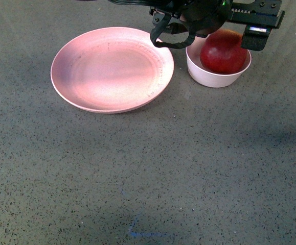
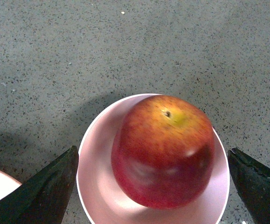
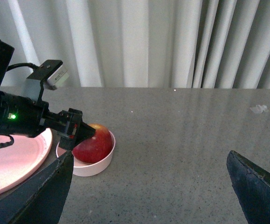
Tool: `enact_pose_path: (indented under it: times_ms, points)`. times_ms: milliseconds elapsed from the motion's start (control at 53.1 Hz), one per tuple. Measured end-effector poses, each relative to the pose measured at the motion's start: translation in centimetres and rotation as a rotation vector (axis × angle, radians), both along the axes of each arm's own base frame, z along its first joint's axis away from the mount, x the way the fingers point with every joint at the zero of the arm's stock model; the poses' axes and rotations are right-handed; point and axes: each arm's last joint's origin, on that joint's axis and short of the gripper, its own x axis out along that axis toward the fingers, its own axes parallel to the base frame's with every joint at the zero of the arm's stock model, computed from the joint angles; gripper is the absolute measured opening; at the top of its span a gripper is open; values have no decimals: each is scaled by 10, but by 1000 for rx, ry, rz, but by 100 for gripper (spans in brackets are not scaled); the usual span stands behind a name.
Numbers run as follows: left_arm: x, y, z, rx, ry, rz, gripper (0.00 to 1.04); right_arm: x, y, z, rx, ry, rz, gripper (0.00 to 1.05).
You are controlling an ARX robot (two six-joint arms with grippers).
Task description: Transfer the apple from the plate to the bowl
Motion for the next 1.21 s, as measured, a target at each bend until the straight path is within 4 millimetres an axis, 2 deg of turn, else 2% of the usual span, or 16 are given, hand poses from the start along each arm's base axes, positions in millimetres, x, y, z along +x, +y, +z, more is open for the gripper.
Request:
enact_pose_path:
  times_ms: [170, 320, 452, 547, 660, 773, 848, 886, 942, 999, 1055, 1206]
  points:
    - [-4, 8, 2, -17, 4, 17, 96, 0, 0, 0, 0, 0, 0, 96]
    - [-1, 27, 18, -70, -5, 74, 96, 0, 0, 0, 0, 0, 0, 96]
    - [11, 68, 42, -111, -49, 171, 96, 0, 0, 0, 0, 0, 0, 96]
    - [15, 107, 51, -119, -67, 251, 96, 0, 0, 0, 0, 0, 0, 96]
    - [8, 147, 57, -145, -81, 308, 96, 0, 0, 0, 0, 0, 0, 96]
    - [-3, 166, 65, -165, -95, 330, 96, 0, 0, 0, 0, 0, 0, 96]
    - [-12, 177, 69, -130, -309, 472, 87, 0, 0, 0, 0, 0, 0, 96]
    - [-23, 190, 71, -118, -441, 572, 79, 0, 0, 0, 0, 0, 2, 96]
    - [-39, 207, 73, -103, -550, 660, 71, 0, 0, 0, 0, 0, 0, 96]
    - [-54, 225, 76, -112, -613, 694, 62, 0, 0, 0, 0, 0, 0, 96]
    - [-77, 247, 77, -107, -653, 710, 47, 0, 0, 0, 0, 0, 0, 96]
    - [-108, 272, 63, -72, -630, 704, 24, 0, 0, 0, 0, 0, 1, 96]
